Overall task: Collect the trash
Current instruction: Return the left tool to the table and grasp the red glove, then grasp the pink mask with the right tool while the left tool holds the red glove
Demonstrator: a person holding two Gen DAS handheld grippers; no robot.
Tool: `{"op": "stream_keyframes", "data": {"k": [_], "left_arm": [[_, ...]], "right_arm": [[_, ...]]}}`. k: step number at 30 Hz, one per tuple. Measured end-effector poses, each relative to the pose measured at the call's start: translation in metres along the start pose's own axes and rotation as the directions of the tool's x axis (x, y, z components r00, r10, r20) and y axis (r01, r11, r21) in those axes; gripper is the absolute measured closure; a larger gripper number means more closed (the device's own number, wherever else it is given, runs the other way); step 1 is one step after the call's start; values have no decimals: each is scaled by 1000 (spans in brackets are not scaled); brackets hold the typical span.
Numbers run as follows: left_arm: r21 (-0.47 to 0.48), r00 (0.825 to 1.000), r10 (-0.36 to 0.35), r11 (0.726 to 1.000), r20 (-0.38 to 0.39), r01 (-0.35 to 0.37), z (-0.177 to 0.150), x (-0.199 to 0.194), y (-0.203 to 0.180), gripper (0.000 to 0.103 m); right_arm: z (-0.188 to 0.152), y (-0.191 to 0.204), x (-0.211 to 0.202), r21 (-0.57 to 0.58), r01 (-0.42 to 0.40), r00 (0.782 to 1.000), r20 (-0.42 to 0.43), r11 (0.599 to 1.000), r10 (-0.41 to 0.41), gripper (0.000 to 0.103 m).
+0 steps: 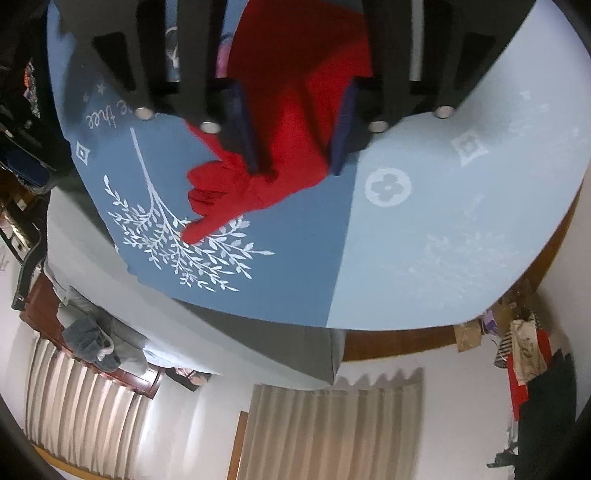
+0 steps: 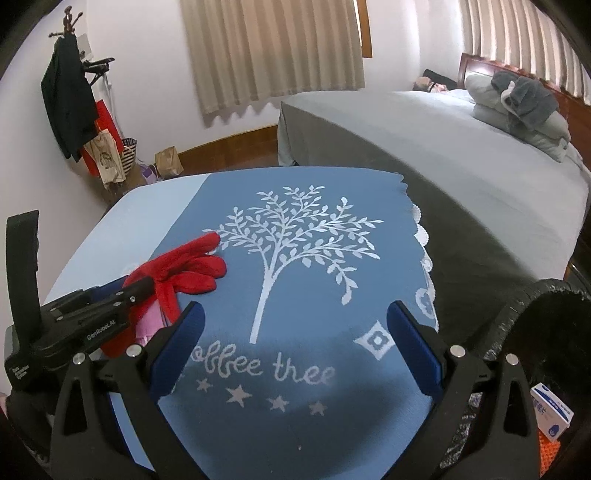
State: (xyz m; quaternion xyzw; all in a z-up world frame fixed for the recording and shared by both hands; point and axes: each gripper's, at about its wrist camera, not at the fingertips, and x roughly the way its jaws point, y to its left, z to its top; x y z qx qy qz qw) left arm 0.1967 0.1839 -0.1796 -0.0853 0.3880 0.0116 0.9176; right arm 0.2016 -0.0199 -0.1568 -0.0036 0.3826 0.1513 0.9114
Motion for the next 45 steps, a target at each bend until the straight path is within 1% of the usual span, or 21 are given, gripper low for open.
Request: {"op": "stream_keyframes", "data": {"k": [1, 2, 4, 7, 13, 19, 23, 28, 33, 38, 45], "left_arm": [[-2, 1000, -4, 1000, -1, 4, 0, 0, 1, 80], [-5, 1000, -4, 1000, 1, 4, 0, 0, 1, 83], [-14, 1000, -7, 1000, 14, 7, 1, -3, 3, 95], [-30, 1000, -2, 1000, 31, 3, 3, -6, 6, 99], [-82, 995, -5, 996, 105, 14, 14, -30, 15, 99], [-111, 987, 50, 993, 154, -33, 17, -60, 32, 99], [-117, 983, 105, 989, 148, -88, 8, -69, 48, 99], [-164, 979, 163, 976, 124, -141, -11, -76, 73, 99], [-177, 977, 184, 970, 105, -164, -22, -77, 86, 99], [-172, 976, 189, 970, 106, -169, -25, -78, 87, 99], [-180, 978, 182, 970, 100, -162, -28, -76, 90, 99]], "right_arm": [[0, 1, 2, -1, 1, 1000, -2, 1000, -1, 7], [0, 1, 3, -2, 2, 1000, -5, 1000, -2, 7], [0, 2, 5, 2, 4, 1000, -10, 1000, -4, 7], [1, 3, 7, 4, 0, 1000, -14, 1000, 0, 7], [3, 8, 6, -3, -10, 1000, -9, 1000, 10, 7], [6, 21, 6, -14, -38, 999, 0, 999, 38, 7], [4, 37, 11, -34, -68, 998, -11, 997, 67, 7], [3, 61, 17, -63, -109, 994, -26, 992, 107, 7], [-2, 80, 30, -94, -133, 990, -53, 987, 128, 7], [-6, 93, 40, -112, -143, 988, -80, 983, 135, 8], [-11, 109, 55, -135, -175, 978, -136, 975, 157, 22]]}}
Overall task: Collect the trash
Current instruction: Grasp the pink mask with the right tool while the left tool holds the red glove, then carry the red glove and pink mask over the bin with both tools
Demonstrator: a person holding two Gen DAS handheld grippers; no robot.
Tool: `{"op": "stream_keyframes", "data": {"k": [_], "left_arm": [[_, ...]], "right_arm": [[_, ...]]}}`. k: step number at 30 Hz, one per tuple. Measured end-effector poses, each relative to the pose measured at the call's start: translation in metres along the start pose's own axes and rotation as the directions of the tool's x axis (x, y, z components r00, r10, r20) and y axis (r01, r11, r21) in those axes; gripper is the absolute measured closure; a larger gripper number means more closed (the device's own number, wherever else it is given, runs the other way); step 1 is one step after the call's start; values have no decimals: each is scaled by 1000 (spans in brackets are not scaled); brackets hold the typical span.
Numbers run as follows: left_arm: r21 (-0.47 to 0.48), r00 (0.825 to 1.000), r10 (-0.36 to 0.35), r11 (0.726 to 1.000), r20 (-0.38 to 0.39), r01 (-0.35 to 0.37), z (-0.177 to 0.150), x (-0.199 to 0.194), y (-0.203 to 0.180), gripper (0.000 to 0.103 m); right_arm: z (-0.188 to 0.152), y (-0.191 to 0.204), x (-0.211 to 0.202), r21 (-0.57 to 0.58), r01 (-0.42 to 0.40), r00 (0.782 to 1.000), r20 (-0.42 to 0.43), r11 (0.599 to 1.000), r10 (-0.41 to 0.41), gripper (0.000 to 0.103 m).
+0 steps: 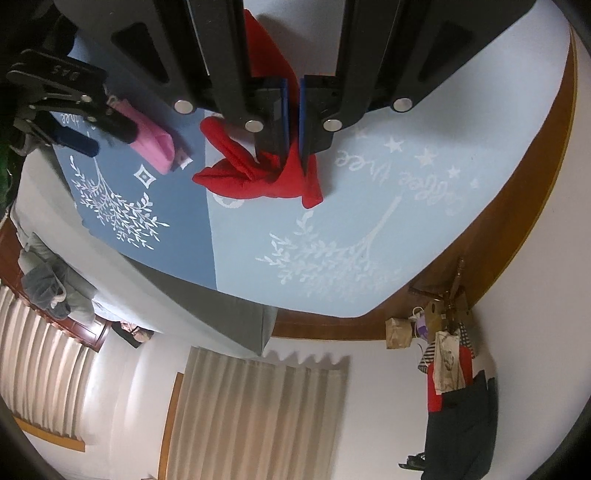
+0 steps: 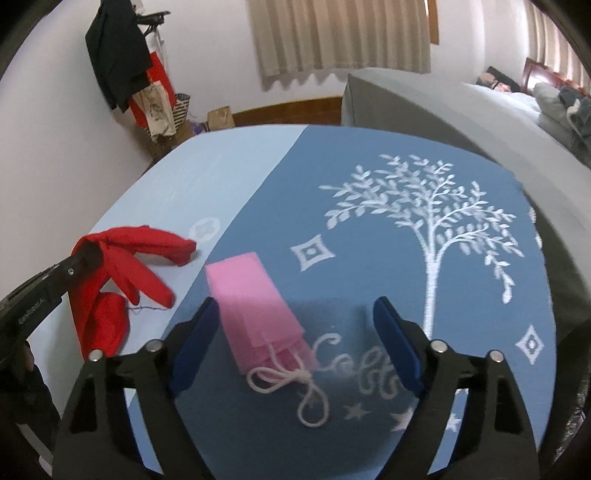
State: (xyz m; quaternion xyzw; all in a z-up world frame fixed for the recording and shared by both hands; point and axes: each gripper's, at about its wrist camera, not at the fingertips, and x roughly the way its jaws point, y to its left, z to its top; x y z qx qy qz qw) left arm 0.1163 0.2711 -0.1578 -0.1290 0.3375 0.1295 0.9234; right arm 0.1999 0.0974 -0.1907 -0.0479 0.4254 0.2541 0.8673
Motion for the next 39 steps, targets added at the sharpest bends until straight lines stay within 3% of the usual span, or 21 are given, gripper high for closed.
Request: {"op": "stream_keyframes", "data": {"k": [3, 6, 8, 11, 15, 27, 39], "left_arm": [[1, 1000, -4, 1000, -1, 4, -1, 0, 1, 99], [-1, 1000, -8, 1000, -4, 8, -1, 0, 0, 99], [0, 1000, -11, 1000, -4, 11, -2, -1, 0, 99], [5, 1000, -18, 1000, -4, 18, -2, -2, -4, 99], [11, 999, -33, 999, 6, 33, 1, -8, -9, 99], [61, 992, -120, 991, 29, 118, 8, -31, -50, 99], [137, 970, -239, 963, 44, 231, 11, -59, -110, 99]], "right_arm": [[-2, 3, 5, -9, -20, 999, -25, 1000, 20, 34], [-3, 7, 5, -19, -38, 999, -39, 999, 37, 49], [-3, 9, 4, -20, -62, 997, -52, 998, 61, 67], [-1, 9, 0, -22, -75, 996, -50, 997, 74, 80], [1, 6, -12, -9, -82, 996, -30, 997, 82, 85], [7, -25, -74, 64, -55, 996, 80, 996, 50, 85], [-1, -59, -132, 108, -10, 986, 164, 994, -7, 85]]}}
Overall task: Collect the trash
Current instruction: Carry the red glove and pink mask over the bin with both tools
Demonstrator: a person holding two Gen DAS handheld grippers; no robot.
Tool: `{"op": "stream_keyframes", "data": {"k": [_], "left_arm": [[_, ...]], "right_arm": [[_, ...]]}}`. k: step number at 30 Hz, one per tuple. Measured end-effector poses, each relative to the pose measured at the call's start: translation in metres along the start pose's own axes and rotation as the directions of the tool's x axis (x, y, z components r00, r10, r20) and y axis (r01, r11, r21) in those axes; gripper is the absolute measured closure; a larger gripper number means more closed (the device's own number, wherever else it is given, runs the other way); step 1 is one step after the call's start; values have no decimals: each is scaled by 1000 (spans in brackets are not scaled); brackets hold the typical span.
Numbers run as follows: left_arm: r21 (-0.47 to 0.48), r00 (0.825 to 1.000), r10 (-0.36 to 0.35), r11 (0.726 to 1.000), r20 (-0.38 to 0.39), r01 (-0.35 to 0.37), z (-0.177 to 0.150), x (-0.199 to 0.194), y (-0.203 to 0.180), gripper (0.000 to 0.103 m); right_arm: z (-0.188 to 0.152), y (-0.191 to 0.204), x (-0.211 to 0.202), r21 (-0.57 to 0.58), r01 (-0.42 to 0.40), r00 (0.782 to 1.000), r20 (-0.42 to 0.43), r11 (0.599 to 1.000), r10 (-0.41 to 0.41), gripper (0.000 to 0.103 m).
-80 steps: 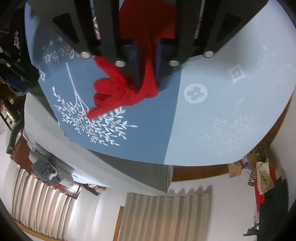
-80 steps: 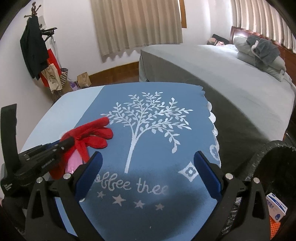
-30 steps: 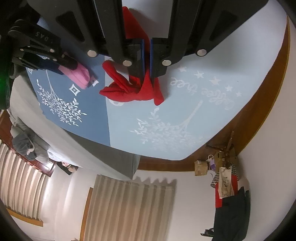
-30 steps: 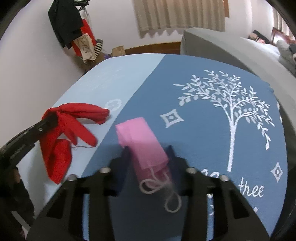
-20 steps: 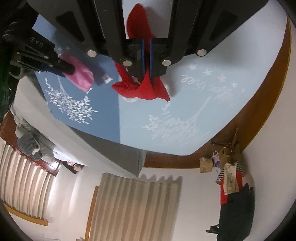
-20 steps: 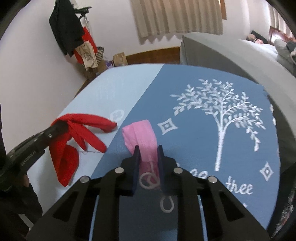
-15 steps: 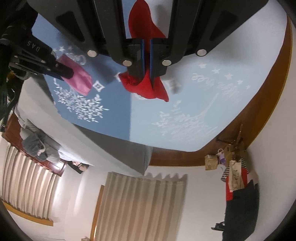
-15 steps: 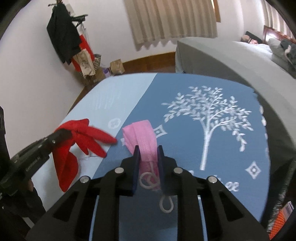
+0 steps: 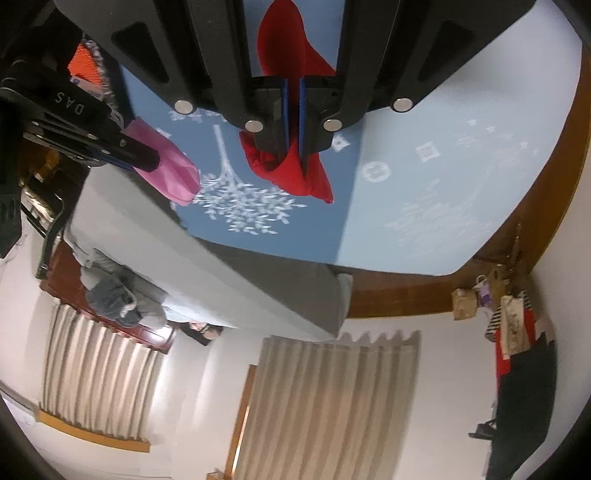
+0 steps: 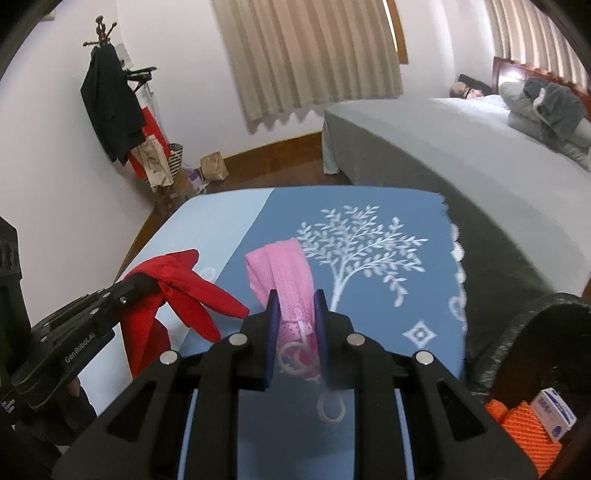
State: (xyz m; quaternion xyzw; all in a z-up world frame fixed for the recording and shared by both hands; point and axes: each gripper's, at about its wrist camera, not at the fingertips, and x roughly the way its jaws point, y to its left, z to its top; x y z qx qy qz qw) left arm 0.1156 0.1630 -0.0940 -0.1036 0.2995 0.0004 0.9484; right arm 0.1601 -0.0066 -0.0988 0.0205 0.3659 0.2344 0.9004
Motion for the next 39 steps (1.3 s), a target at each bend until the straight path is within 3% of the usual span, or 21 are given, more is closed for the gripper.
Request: {"op": "stream_keyframes", "data": {"k": [20, 39], "left_arm": [[107, 994, -112, 988, 11, 110, 9, -27, -88, 99], [223, 964, -265, 941, 10, 256, 1, -47, -182, 99]], "right_arm": [[-9, -47, -99, 64, 77, 990, 116, 995, -84, 85], [-34, -96, -180, 125, 185, 956, 205, 975, -208, 85]]}}
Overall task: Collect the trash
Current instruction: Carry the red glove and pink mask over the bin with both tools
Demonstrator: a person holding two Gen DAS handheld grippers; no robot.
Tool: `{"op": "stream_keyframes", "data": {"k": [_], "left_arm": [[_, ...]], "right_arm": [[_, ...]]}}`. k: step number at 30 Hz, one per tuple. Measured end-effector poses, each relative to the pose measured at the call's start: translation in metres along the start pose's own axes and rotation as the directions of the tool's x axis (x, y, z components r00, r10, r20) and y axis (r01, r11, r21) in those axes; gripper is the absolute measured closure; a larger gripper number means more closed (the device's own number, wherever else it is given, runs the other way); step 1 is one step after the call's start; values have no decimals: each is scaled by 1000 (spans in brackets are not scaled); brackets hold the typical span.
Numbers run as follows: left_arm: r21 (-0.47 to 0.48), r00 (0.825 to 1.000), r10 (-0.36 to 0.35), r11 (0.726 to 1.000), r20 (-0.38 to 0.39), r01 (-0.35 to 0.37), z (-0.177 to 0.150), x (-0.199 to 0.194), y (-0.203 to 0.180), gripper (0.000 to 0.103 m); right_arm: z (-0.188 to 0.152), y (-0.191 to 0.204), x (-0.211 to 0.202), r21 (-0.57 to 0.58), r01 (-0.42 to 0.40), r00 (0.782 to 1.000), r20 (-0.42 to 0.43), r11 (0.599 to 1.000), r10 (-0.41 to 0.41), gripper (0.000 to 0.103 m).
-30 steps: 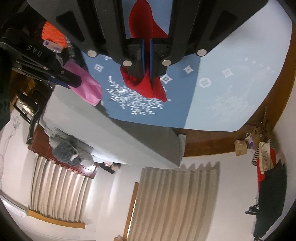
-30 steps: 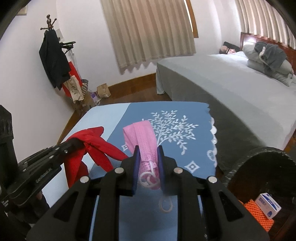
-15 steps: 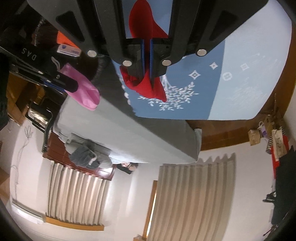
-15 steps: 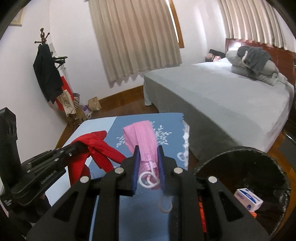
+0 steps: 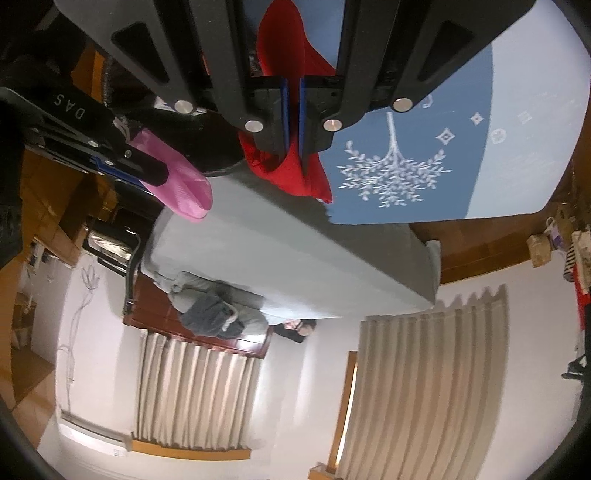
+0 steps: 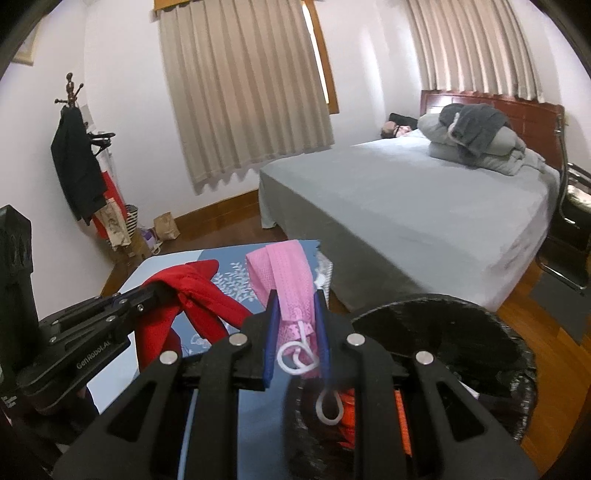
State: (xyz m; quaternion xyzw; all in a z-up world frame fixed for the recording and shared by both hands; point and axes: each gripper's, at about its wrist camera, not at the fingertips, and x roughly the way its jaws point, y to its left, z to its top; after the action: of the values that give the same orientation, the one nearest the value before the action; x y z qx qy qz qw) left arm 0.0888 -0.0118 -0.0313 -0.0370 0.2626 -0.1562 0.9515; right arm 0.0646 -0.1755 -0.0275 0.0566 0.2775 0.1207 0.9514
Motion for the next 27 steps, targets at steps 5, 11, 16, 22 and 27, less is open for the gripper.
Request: {"op": "stream_keyframes", "data": {"k": [5, 11, 16, 22, 27], "left_arm": [[24, 999, -36, 999, 3, 36, 3, 4, -22, 99], [57, 997, -79, 995, 5, 78, 5, 10, -48, 99], [84, 993, -116, 990, 0, 116, 6, 17, -70, 99], [113, 987, -157, 981, -11, 158, 7, 28, -95, 99], [135, 982, -187, 973, -23, 189, 5, 36, -115, 99]], "right_arm": [[-2, -19, -13, 27, 41, 999, 15, 999, -41, 85], [-9, -39, -27, 51, 79, 996, 29, 996, -80, 85], [-16, -60, -37, 71, 113, 993, 28, 991, -115, 85], [-23, -84, -49, 101, 159, 986, 28, 982, -163, 85], [-29, -103, -56, 119, 195, 980, 26, 973, -200, 85]]}}
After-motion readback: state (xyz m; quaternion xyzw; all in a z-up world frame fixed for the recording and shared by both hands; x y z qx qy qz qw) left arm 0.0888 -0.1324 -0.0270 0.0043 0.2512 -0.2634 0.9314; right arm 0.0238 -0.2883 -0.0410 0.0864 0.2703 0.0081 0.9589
